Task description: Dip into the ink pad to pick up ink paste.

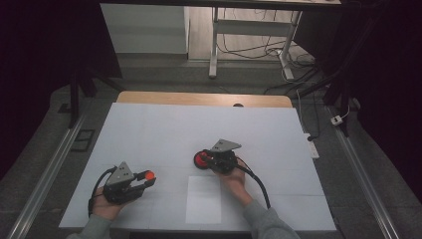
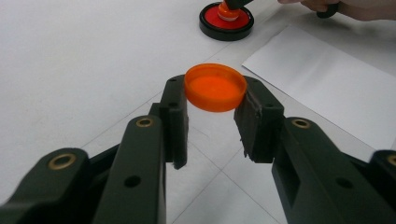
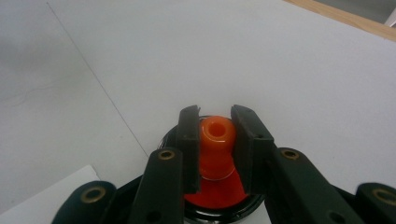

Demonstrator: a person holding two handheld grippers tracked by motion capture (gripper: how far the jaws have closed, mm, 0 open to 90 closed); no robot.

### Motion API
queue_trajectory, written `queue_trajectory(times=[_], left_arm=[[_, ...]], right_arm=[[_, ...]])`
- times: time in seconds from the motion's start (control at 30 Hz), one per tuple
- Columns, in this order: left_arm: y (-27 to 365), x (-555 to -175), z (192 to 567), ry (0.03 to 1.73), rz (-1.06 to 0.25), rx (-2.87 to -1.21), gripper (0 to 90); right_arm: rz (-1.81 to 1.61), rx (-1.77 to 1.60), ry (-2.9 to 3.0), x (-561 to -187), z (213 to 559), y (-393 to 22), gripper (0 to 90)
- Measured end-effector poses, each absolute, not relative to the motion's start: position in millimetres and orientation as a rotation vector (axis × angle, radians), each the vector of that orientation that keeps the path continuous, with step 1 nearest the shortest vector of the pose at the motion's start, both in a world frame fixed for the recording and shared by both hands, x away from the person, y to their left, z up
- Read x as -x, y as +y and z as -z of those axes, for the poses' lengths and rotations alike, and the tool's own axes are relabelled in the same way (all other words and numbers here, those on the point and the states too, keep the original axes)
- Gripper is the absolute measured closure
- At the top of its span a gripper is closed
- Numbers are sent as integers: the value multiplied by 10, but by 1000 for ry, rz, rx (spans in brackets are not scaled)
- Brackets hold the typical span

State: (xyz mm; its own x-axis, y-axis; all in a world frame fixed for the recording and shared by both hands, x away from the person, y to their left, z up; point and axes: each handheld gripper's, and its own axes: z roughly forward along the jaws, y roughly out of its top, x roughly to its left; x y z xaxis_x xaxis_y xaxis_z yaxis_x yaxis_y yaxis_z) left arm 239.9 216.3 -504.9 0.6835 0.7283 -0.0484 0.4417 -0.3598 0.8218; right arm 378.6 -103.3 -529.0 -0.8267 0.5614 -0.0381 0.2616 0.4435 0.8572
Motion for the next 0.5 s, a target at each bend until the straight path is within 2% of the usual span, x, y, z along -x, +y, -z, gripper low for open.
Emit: queue_trajectory(times=[0.5], left_arm=[[2171,-2400,5043,895,-413,-2011,651]], right_arm=[[-1481,-765,2280,-3778,4993,-1221,723]])
